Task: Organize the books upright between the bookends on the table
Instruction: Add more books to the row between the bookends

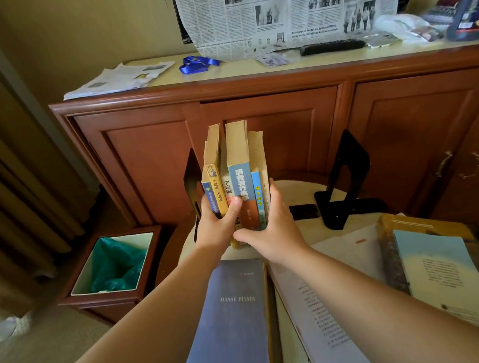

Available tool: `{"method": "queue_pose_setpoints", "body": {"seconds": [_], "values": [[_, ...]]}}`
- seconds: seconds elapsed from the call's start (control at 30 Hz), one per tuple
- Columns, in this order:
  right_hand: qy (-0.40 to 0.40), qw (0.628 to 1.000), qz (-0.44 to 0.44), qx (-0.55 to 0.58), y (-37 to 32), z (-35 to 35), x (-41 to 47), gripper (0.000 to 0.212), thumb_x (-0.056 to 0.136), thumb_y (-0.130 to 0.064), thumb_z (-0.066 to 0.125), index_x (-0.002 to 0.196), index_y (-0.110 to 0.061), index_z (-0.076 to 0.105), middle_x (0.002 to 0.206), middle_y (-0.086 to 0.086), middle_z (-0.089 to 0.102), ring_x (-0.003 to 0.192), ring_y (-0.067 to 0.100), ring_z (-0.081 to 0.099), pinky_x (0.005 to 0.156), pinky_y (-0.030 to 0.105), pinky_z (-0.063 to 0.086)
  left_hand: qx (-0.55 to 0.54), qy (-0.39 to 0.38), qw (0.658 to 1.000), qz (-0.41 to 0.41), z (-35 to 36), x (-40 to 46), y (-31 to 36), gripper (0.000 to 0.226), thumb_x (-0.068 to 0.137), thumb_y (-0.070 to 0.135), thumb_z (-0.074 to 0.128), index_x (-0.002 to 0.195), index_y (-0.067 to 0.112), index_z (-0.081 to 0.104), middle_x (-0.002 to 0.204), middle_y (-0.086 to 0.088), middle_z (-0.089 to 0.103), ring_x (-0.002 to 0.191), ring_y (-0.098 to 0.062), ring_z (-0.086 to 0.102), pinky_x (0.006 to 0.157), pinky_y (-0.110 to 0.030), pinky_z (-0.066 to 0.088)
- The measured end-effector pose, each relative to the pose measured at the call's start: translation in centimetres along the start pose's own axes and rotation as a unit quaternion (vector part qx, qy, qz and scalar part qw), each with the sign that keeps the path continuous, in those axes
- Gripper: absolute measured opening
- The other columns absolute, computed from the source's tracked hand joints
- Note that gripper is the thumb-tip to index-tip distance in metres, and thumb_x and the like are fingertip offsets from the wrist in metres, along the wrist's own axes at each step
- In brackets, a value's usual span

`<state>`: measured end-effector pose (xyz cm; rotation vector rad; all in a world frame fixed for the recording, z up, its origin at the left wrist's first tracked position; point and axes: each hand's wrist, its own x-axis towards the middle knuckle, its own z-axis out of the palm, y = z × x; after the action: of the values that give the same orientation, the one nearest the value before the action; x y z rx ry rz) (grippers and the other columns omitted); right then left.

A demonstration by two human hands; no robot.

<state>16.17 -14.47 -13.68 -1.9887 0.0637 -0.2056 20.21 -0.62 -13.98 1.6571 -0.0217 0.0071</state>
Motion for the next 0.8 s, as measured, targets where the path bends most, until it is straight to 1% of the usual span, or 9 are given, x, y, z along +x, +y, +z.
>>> {"method": "queue_pose_setpoints", "body": {"seconds": [0.13,0.23,0.3,0.4,0.5,0.6,0.67,0.73,0.8], "values": [[0.02,1.0,0.009,0.014,-0.2,-0.1,-0.2,0.127,0.055,-0.054,0.085,0.159,-0.044,0.013,0.145,-0.015,0.046,0.133,0.014,0.05,0.093,0.044,0.061,0.036,-0.016,0.999,-0.002,0.2,-0.1,0.3,0.093,0.07,0.086,0.07,0.148,0.045,0.039,0.129,0.018,0.067,0.114,-0.006,0.069,0.097,-0.054,0.059],[0.02,1.0,0.011,0.015,-0.3,0.0,-0.2,0.127,0.055,-0.057,0.085,0.159,-0.044,0.013,0.146,-0.015,0.045,0.133,0.014,0.051,0.092,0.045,0.062,0.043,-0.02,0.999,-0.003,0.2,0.0,0.3,0.101,0.064,0.092,0.068,0.149,0.046,0.037,0.131,0.017,0.066,0.115,-0.006,0.069,0.097,-0.051,0.06],[0.019,1.0,0.011,0.02,-0.2,-0.1,-0.1,0.126,0.055,-0.058,0.086,0.158,-0.045,0.014,0.147,-0.015,0.046,0.133,0.014,0.051,0.092,0.045,0.062,0.04,-0.027,0.999,-0.008,0.1,0.1,0.2,0.103,0.065,0.09,0.069,0.15,0.043,0.036,0.131,0.018,0.066,0.117,-0.004,0.068,0.101,-0.047,0.059],[0.006,0.999,0.018,0.036,-0.2,-0.7,-0.1,0.121,0.06,-0.055,0.088,0.157,-0.046,0.016,0.147,-0.016,0.047,0.132,0.012,0.054,0.092,0.044,0.062,0.037,-0.047,0.998,-0.013,-0.3,0.0,0.5,0.088,0.076,0.076,0.07,0.15,0.041,0.038,0.131,0.017,0.066,0.117,-0.002,0.067,0.103,-0.039,0.058],[-0.006,0.999,0.024,0.037,-0.1,-1.4,0.0,0.118,0.067,-0.046,0.09,0.158,-0.047,0.015,0.146,-0.017,0.05,0.128,0.01,0.057,0.093,0.039,0.062,0.029,-0.067,0.997,-0.022,-0.8,-0.1,0.7,0.077,0.083,0.062,0.07,0.15,0.038,0.041,0.13,0.014,0.068,0.119,-0.005,0.068,0.101,-0.039,0.059],[-0.006,0.999,0.025,0.025,-0.3,-1.8,-0.2,0.118,0.07,-0.042,0.09,0.159,-0.048,0.014,0.144,-0.018,0.052,0.126,0.009,0.059,0.093,0.036,0.061,0.058,-0.062,0.996,-0.021,-1.1,-0.1,0.9,0.072,0.087,0.064,0.072,0.15,0.044,0.043,0.127,0.02,0.07,0.118,-0.003,0.068,0.1,-0.04,0.059],[-0.009,0.999,0.029,0.018,-0.6,-2.1,-0.3,0.117,0.069,-0.045,0.089,0.159,-0.049,0.015,0.141,-0.02,0.055,0.124,0.009,0.06,0.094,0.037,0.06,0.08,-0.051,0.995,-0.022,-1.3,-0.3,1.1,0.072,0.086,0.069,0.071,0.148,0.047,0.043,0.126,0.023,0.069,0.117,-0.004,0.068,0.097,-0.041,0.06],[-0.013,0.999,0.031,0.005,-0.8,-2.4,-0.4,0.113,0.068,-0.046,0.089,0.158,-0.049,0.019,0.138,-0.02,0.057,0.123,0.008,0.061,0.095,0.038,0.059,0.084,-0.033,0.995,-0.037,-1.4,-0.4,1.0,0.08,0.082,0.073,0.072,0.148,0.043,0.039,0.129,0.017,0.067,0.116,-0.009,0.069,0.092,-0.044,0.063],[-0.018,0.999,0.032,-0.005,-1.0,-2.9,-0.7,0.106,0.072,-0.041,0.088,0.157,-0.047,0.025,0.136,-0.021,0.057,0.122,0.006,0.058,0.093,0.031,0.056,0.085,-0.016,0.995,-0.055,-1.5,-0.8,1.2,0.074,0.088,0.065,0.071,0.146,0.035,0.037,0.132,0.01,0.065,0.114,-0.011,0.069,0.091,-0.04,0.062]]}}
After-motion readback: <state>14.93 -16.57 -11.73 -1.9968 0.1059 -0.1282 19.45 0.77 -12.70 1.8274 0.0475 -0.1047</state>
